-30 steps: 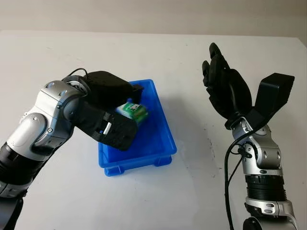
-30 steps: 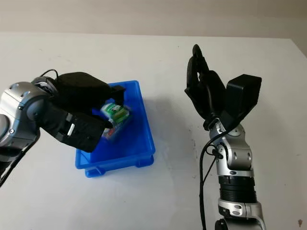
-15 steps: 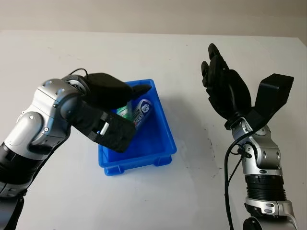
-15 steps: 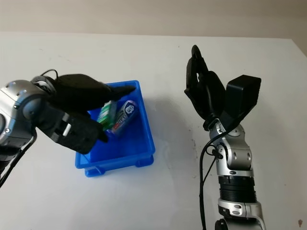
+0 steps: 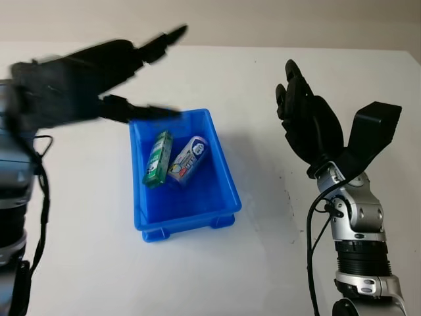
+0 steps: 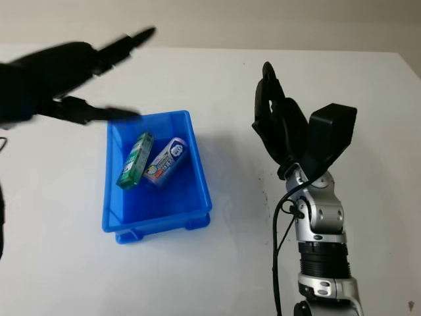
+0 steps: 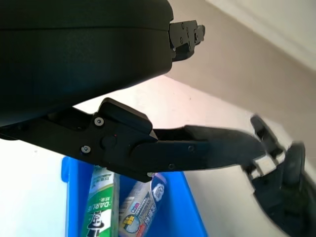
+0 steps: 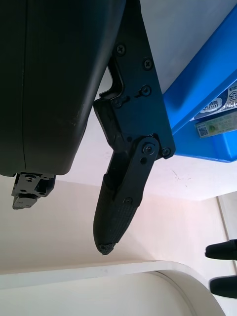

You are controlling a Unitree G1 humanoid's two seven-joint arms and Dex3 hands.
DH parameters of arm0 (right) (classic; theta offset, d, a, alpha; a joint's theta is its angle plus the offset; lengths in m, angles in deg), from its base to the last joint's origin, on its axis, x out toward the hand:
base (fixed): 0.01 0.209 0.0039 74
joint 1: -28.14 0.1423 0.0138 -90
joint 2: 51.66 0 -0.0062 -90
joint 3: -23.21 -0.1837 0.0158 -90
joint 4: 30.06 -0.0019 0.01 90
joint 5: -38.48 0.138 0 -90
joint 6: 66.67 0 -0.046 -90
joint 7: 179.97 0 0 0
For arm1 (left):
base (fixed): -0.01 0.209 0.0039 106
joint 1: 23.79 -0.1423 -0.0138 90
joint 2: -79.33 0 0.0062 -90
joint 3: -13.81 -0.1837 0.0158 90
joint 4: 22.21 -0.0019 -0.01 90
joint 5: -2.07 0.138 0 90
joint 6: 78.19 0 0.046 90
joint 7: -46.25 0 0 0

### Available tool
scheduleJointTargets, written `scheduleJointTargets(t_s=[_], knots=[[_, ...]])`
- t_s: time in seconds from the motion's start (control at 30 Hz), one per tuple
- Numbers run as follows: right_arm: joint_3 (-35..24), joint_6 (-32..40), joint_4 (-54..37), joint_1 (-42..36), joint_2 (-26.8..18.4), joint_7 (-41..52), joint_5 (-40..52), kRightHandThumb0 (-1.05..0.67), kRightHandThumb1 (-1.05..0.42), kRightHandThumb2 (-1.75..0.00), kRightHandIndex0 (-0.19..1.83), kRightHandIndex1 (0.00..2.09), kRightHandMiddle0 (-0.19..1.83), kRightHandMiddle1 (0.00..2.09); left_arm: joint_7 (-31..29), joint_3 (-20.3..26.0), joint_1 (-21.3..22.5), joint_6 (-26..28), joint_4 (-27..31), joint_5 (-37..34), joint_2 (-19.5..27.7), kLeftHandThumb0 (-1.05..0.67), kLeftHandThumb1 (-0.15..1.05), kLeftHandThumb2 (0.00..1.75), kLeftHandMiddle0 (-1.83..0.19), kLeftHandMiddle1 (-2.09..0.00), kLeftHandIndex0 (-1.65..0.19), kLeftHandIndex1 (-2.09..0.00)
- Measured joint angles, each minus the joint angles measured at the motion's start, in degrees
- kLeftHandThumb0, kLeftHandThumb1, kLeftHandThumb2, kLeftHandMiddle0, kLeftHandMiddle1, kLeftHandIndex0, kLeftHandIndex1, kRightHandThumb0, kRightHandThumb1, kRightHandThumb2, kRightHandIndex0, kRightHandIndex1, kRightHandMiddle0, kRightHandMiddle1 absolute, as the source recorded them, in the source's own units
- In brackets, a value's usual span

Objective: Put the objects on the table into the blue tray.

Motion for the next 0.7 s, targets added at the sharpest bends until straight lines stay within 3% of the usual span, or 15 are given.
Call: scheduleJointTargets(t_s=[0.17,0.4,0.5,0.7], knots=[[0.1,-0.5,0.0,-0.1,0.7,0.1,0.1,-0.72,-1.05,-0.77,-0.19,0.0,-0.19,0.0,13.9,7.0,-7.2,0.5,2.3,-8.6,-10.4,-0.89,1.05,0.74,0.19,-0.01,0.18,-0.01],[0.6,-1.7,-0.4,-0.6,0.8,0.4,0.0,-0.76,-1.05,-0.77,-0.19,0.0,-0.19,0.0,31.2,8.4,-17.7,-8.5,3.0,-8.7,-22.3,-0.88,1.05,0.77,0.19,0.0,0.19,0.0],[0.8,-2.5,-0.4,-0.7,0.8,0.4,-0.2,-0.76,-1.05,-0.78,-0.19,0.0,-0.19,0.0,34.9,8.1,-21.0,-12.5,1.1,-8.4,-25.1,-0.87,1.05,0.78,0.19,0.0,0.19,0.0],[0.8,-3.0,-0.4,-0.7,0.8,0.1,-0.3,-0.76,-1.05,-0.8,-0.19,0.0,-0.19,0.0,38.3,6.6,-23.2,-18.8,-4.9,-7.9,-27.7,-0.86,1.05,0.8,0.19,0.0,0.19,0.0]])
